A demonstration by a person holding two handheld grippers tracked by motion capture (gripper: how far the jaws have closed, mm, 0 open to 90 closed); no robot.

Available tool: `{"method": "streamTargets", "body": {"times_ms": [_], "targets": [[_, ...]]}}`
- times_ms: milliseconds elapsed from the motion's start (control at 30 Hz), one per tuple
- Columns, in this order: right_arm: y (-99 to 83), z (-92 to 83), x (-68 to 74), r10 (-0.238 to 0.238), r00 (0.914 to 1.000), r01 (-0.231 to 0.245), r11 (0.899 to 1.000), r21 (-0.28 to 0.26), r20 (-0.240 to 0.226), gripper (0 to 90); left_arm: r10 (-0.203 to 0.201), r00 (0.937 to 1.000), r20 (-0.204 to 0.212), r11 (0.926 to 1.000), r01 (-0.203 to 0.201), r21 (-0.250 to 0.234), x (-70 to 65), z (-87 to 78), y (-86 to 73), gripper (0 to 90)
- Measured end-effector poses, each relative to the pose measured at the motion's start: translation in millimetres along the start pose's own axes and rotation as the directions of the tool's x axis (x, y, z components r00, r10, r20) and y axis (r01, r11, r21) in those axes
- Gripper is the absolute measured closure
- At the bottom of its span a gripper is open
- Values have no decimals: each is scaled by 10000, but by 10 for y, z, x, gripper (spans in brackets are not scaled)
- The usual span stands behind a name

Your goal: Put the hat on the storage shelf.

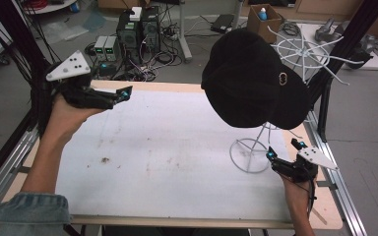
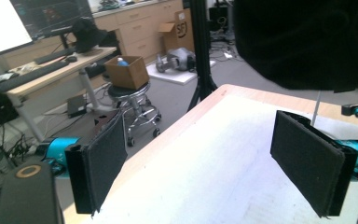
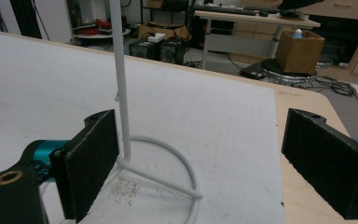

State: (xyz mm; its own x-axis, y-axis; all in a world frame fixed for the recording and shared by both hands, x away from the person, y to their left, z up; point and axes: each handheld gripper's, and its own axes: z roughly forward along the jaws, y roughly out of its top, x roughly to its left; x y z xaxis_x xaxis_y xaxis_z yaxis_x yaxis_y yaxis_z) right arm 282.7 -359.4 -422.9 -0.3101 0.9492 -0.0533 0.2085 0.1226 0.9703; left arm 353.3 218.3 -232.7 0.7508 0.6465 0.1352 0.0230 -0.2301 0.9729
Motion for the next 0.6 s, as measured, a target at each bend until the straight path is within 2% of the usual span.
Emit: {"method": "streamTargets", "body": {"times_ms": [167, 300, 433, 600], "targets": [[2, 1, -1, 16, 10000, -16, 10000, -40, 11, 102, -242, 9974, -681, 9996, 234, -124, -28, -137, -269, 170], [1, 8, -3, 2, 10000, -2, 10000, -34, -6, 102, -498, 9938, -990, 9986, 475, -251, -38, -245, -458, 168], [1, 2, 0, 36, 10000, -36, 10000, 4, -6, 102, -684, 9888, -1330, 9975, 652, -283, -45, -332, -627, 166], [2, 6, 4, 15, 10000, -15, 10000, 2, -43, 102, -918, 9786, -1841, 9955, 862, -384, -25, -424, -823, 164]]}}
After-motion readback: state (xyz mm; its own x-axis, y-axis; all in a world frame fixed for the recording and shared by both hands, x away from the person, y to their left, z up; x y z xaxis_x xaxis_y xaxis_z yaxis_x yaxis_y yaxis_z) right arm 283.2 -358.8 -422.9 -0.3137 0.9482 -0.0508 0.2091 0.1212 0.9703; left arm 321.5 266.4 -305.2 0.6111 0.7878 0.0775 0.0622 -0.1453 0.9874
